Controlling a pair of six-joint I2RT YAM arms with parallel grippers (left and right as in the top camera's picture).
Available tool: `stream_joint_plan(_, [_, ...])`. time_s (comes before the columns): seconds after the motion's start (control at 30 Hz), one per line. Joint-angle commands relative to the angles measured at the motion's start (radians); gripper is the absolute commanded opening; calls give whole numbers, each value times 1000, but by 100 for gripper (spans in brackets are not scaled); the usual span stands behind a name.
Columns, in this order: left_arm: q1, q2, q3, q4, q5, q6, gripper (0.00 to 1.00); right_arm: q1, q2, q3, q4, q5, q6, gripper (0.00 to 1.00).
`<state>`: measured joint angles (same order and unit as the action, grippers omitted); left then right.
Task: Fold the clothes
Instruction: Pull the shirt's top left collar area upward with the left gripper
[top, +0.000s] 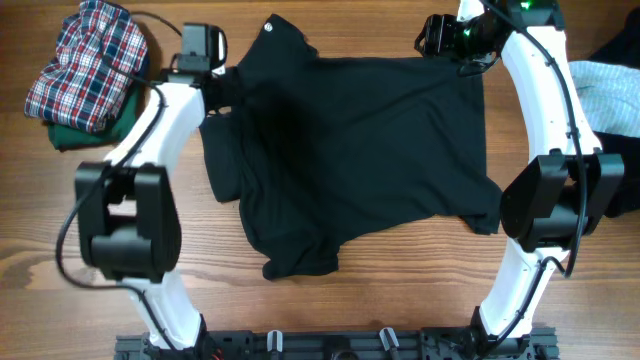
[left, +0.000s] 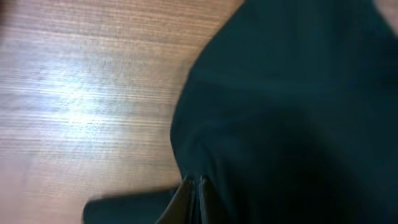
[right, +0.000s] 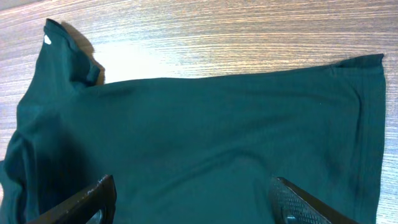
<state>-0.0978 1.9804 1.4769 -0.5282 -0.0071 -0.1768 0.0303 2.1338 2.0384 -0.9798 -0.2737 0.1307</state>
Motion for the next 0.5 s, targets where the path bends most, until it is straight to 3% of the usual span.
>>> stream_joint_plan(0.0, [4, -23, 11, -80, 44, -1, 4, 6, 0, 9, 5, -19, 0, 80])
stream_joint_plan(0.2, [4, -11, 10, -244, 46, -66, 4, 6, 0, 9, 2, -20, 3, 80])
stream_joint_plan(0.47, [4, 35, 0, -247, 63, -121, 4, 6, 0, 9, -9, -19, 2, 80])
